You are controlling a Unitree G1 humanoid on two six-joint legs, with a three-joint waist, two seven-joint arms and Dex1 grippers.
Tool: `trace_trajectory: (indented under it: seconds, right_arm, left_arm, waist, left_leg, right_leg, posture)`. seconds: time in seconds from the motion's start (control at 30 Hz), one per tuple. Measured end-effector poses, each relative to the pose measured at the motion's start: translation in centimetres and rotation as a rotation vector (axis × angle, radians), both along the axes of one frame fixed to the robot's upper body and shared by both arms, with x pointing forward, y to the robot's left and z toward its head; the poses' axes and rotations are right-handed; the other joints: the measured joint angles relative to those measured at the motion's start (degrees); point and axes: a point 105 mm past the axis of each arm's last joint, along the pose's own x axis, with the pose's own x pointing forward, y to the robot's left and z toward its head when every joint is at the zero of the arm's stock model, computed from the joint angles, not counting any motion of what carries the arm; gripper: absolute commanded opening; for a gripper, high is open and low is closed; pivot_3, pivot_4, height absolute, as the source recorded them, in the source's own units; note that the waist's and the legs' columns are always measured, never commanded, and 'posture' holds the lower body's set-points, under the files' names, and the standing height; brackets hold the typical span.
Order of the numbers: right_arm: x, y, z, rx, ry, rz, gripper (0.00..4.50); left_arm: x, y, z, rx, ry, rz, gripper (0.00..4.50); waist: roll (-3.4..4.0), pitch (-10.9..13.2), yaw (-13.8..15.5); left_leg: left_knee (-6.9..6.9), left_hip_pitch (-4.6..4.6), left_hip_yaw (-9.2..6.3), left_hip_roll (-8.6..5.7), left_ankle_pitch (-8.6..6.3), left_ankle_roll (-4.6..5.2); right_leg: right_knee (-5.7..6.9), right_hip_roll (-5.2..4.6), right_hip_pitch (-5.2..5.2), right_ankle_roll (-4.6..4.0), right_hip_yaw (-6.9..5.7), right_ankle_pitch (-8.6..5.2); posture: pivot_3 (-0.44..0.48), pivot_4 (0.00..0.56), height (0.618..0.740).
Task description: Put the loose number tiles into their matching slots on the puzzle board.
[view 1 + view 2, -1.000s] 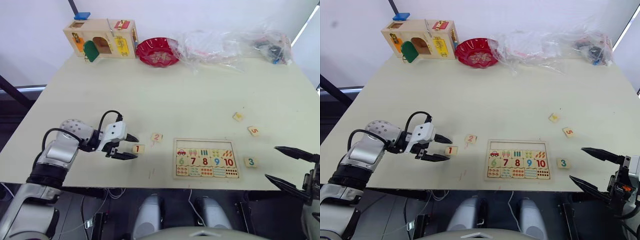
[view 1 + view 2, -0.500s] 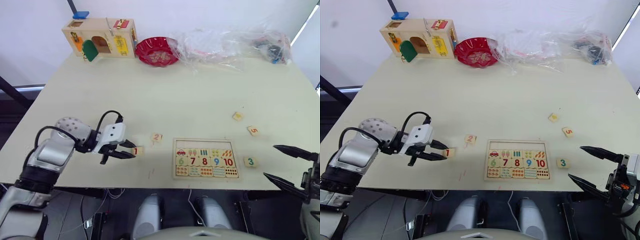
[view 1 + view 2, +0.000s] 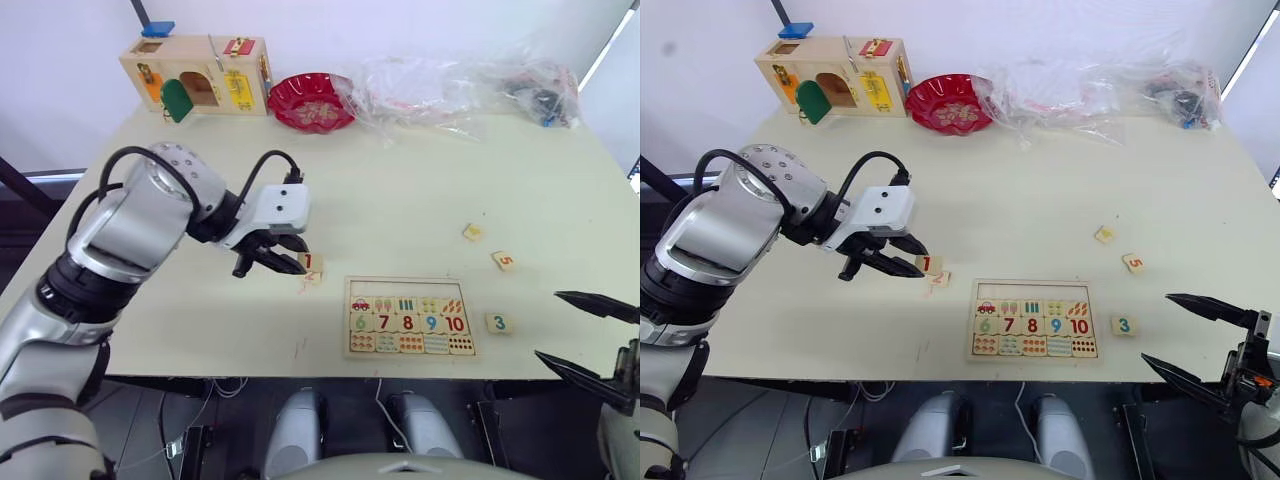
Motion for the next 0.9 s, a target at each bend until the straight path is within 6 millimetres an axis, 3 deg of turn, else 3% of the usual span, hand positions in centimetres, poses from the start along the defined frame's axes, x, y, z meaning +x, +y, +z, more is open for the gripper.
trace_trajectory:
  seconds: [0.3, 0.6, 0.9]
  right_arm:
    - [-1.0, -0.8, 2.9, -0.051, -0.007, 0.057, 4.5]
    - [-0.7, -1.7, 3.7, -0.05, 0.006, 0.106, 4.5]
    - [0.6, -2.8, 3.6, -0.041, 0.03, 0.172, 4.5]
  left_arm:
    - [0.3, -1.9, -1.7, 0.013, 0.015, 0.013, 0.97]
    - [0.4, -4.8, -3.4, -0.011, 0.031, 0.004, 0.97]
    - [1.3, -4.9, -4.3, 0.069, 0.006, 0.001, 0.97]
  waist:
    - [-0.05, 0.03, 0.14]
    - [-0.11, 0.06, 0.14]
    - [-0.1, 0.06, 0.26]
  left_leg:
    - [0.03, -0.02, -0.09, -0.02, 0.0, 0.0]
    - [0.1, -0.03, -0.16, -0.11, 0.0, 0.01]
    - [0.1, -0.06, -0.25, -0.2, 0.01, 0.01]
  right_leg:
    - [0.0, 0.05, 0.04, 0.0, 0.06, 0.0]
    - [0.0, 0.06, 0.11, -0.01, 0.18, 0.01]
    - [0.0, 0.11, 0.12, -0.06, 0.24, 0.04]
  posture:
    - [0.0, 0.15, 0.74]
    - [0.0, 0.15, 0.74]
    - [0.0, 0.15, 0.74]
